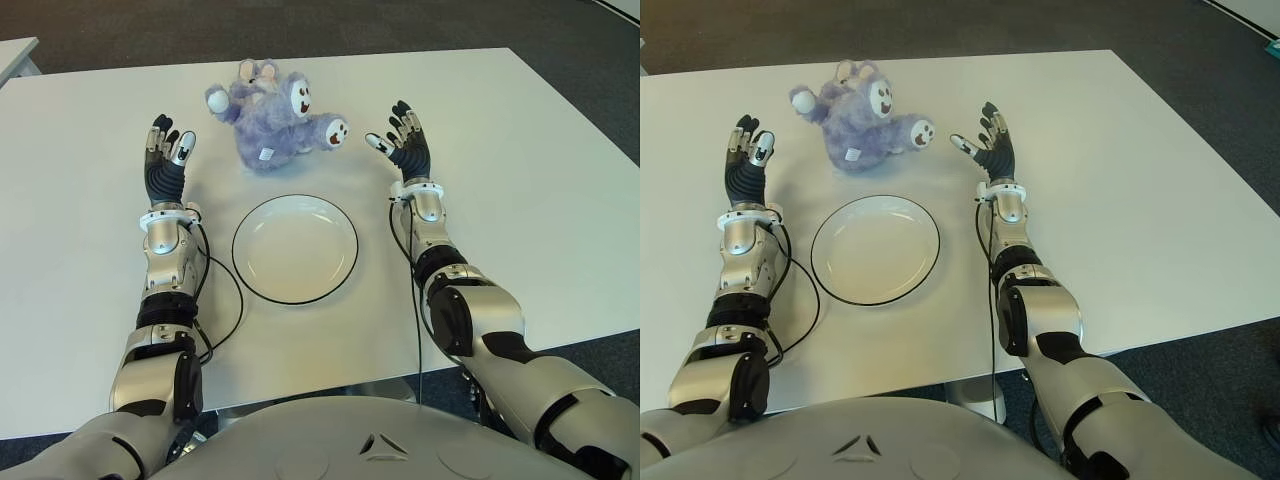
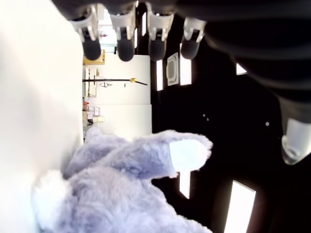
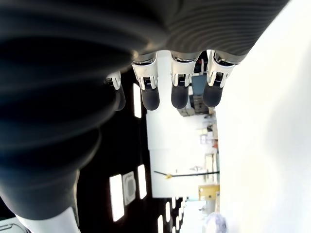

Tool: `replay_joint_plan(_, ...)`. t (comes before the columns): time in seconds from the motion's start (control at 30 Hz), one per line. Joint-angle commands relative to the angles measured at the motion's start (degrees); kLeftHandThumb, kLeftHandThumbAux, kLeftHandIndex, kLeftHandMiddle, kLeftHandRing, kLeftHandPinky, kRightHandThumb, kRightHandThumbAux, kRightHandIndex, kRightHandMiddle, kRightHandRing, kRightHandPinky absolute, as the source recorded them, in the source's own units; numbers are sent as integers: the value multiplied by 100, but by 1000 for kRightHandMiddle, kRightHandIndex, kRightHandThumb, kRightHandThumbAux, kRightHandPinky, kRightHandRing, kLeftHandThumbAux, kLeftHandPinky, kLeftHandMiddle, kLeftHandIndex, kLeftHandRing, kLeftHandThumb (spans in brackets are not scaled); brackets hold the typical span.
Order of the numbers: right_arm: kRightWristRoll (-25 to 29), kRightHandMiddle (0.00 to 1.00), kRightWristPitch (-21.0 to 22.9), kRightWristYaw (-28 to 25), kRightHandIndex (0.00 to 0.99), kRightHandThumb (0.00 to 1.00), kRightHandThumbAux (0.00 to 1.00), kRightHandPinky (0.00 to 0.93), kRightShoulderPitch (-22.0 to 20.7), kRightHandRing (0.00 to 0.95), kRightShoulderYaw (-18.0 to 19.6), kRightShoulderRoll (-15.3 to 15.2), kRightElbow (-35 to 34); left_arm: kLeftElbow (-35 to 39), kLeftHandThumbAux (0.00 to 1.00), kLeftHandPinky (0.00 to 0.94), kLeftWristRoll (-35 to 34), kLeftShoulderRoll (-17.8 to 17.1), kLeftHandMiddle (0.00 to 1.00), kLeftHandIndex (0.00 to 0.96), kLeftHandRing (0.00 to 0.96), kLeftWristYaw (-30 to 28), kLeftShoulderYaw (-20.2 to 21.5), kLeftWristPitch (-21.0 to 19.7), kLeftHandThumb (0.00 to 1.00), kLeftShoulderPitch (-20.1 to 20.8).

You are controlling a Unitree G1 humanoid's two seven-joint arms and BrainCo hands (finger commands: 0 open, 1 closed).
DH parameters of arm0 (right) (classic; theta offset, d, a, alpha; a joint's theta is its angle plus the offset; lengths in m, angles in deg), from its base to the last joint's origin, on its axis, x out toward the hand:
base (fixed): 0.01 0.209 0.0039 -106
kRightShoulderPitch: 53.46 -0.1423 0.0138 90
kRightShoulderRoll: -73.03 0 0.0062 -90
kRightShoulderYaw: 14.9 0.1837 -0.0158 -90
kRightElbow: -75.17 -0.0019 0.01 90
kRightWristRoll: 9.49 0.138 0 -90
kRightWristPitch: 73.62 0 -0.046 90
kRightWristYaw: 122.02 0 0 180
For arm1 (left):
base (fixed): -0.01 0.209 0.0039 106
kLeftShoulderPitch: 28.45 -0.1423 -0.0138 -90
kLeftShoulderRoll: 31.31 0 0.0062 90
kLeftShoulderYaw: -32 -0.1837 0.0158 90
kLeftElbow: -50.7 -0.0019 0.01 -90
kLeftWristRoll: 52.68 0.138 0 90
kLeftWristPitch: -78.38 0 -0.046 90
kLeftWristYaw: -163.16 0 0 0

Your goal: Put the doll into the plate.

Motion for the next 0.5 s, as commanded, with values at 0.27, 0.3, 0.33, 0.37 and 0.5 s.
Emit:
replay_joint_plan(0.27,56,55,11,-48,54,32,797,63,435,49,56,71,228,-426,509,0,-65,-165,31,0,14,13,110,-200,48,77)
replay_joint_plan(0.3,55,55,8,-47,54,32,797,63,437,49,56,73,227,-434,509,0,-64,-195,31,0,14,20,108,-242,49,130)
replay_joint_plan(0.33,54,54,5,-46,54,33,797,63,438,48,55,75,226,-440,509,0,-64,-219,33,0,17,26,106,-273,57,170)
replay_joint_plan(0.37,54,54,2,-45,53,33,797,62,439,48,55,77,224,-439,509,0,-60,-244,33,0,18,34,102,-307,58,209)
replay_joint_plan(0.5,56,54,4,-49,53,34,796,61,443,47,55,80,219,-391,497,0,38,-338,25,0,13,98,60,-414,65,295)
